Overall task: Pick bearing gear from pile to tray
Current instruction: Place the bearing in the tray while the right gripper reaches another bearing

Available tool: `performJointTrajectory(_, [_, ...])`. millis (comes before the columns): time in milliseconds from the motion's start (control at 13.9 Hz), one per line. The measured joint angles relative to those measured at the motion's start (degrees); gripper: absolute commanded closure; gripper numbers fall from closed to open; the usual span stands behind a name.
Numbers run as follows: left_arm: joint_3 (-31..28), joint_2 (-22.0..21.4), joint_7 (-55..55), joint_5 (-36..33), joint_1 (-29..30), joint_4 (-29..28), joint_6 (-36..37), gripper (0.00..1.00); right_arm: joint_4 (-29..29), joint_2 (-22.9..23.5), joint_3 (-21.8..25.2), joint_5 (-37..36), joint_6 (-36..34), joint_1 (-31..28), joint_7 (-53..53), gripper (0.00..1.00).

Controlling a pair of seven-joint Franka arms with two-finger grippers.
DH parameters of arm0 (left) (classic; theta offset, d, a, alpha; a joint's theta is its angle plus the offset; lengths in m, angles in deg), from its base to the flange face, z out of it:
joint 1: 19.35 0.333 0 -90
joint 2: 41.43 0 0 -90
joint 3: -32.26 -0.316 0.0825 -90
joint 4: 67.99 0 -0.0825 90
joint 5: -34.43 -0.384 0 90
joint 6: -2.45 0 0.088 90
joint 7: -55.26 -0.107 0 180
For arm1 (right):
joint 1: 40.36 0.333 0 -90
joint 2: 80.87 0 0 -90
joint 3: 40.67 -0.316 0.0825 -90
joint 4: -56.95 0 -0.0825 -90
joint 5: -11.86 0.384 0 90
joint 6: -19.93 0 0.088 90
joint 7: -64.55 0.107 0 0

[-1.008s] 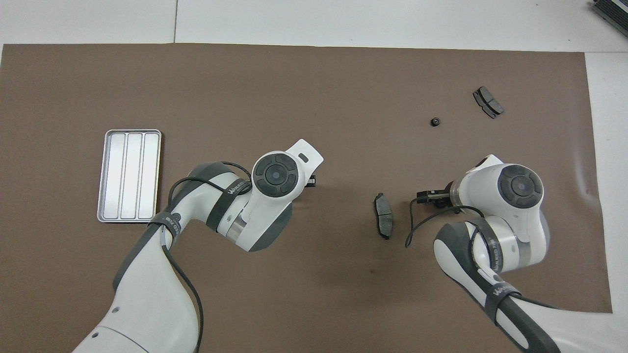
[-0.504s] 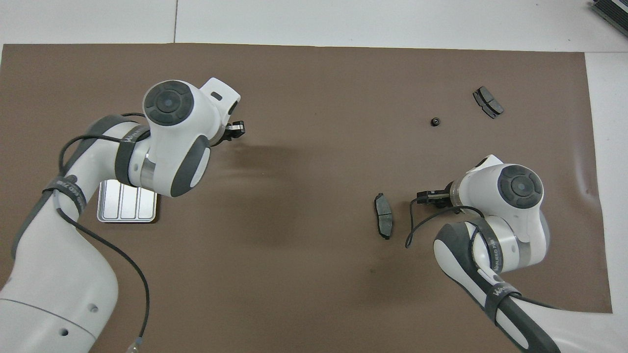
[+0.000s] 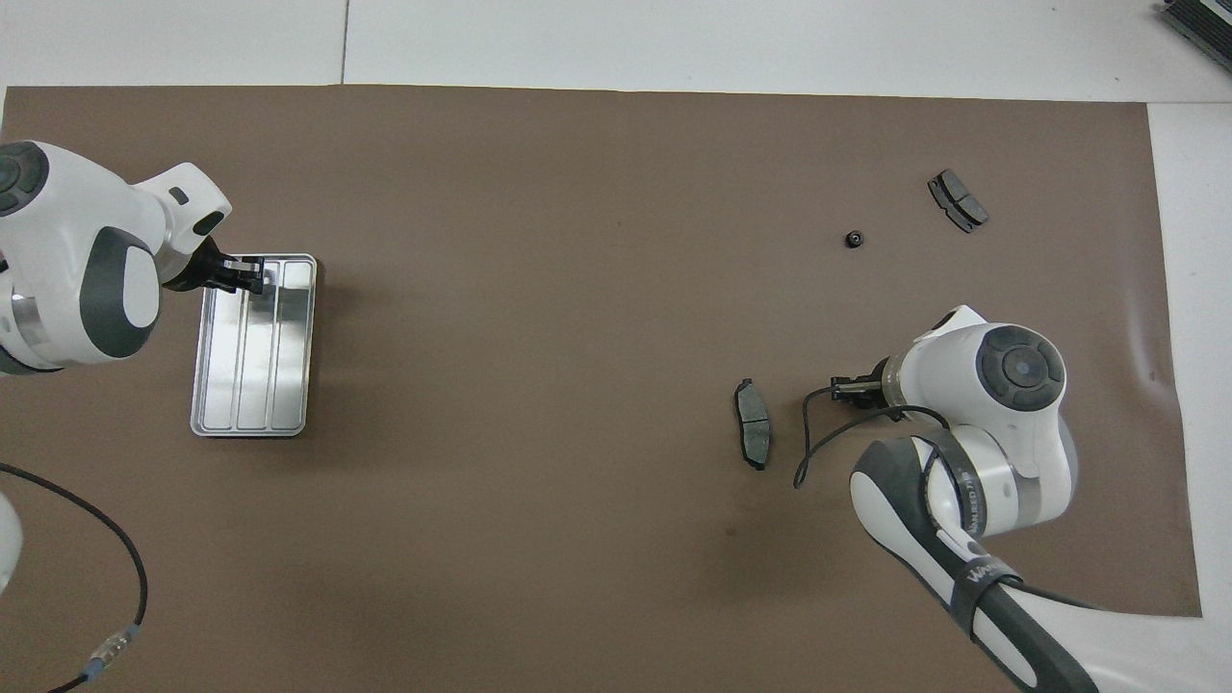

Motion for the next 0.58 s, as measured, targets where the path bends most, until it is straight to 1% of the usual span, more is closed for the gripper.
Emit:
performJointTrajectory(72, [-0.01,-0.13,-1.42,0.03,0.33,-0.61,0.0,0.46,-0.02,-0.05,0.0,0.1,0.0,0.0,0.0,0.98])
performJointTrajectory(144, [0.01,-0.26,-2.34,0.05,0.58,-0.98,0.0,0.31,-0.01,-0.05,-0.01,0.41,0.0,0.06,0.0,1.0])
performJointTrajectory(216, [0.01,-0.43,-2.88,0.06,0.68,-1.17,0.0,0.22,0.13,-0.08,-0.03,1.0,0.06,0.22,0.01,1.0])
performJointTrajectory(360, [0.2,-0.74,-3.17,0.07,0.67,-1.16,-0.03,0.21,1.38,-0.21,-0.16,2.45,0.2,1.32,0.5,1.0])
performJointTrajectory(576, [0.9,-1.57,-3.13,1.99,0.45,-0.15,-0.05,0.2,5.72,-0.14,-0.29,2.96,-0.4,5.23,5.94,1.0])
